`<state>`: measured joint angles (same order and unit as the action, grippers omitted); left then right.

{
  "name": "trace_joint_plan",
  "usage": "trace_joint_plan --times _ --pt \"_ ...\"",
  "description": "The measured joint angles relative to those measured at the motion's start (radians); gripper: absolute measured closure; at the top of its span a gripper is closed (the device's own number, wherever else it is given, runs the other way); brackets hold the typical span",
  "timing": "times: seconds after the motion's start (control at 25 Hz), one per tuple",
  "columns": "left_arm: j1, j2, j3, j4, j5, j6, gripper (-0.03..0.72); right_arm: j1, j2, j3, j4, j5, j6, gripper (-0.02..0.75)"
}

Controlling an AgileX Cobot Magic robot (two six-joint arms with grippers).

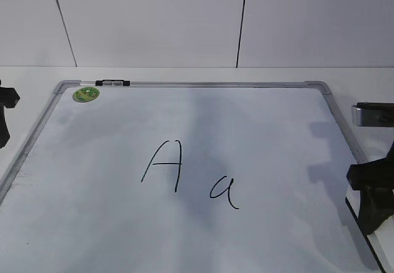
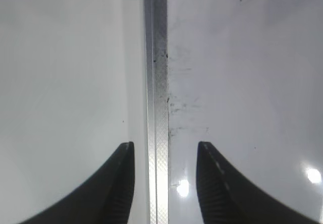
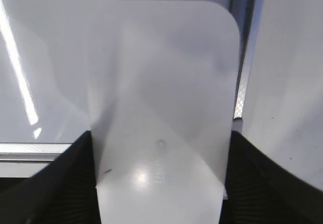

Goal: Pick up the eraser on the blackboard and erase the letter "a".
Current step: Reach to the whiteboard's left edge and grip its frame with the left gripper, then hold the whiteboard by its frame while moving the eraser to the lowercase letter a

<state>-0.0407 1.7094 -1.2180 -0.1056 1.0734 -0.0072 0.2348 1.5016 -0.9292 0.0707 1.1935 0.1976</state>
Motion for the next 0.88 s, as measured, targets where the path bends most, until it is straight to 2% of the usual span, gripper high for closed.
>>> trace_joint_plan --times 0.88 --pt "0.012 0.198 -0.022 0.031 -0.145 0.0 0.381 0.0 0.0 0.0 -0.002 0.002 -0.019 0.182"
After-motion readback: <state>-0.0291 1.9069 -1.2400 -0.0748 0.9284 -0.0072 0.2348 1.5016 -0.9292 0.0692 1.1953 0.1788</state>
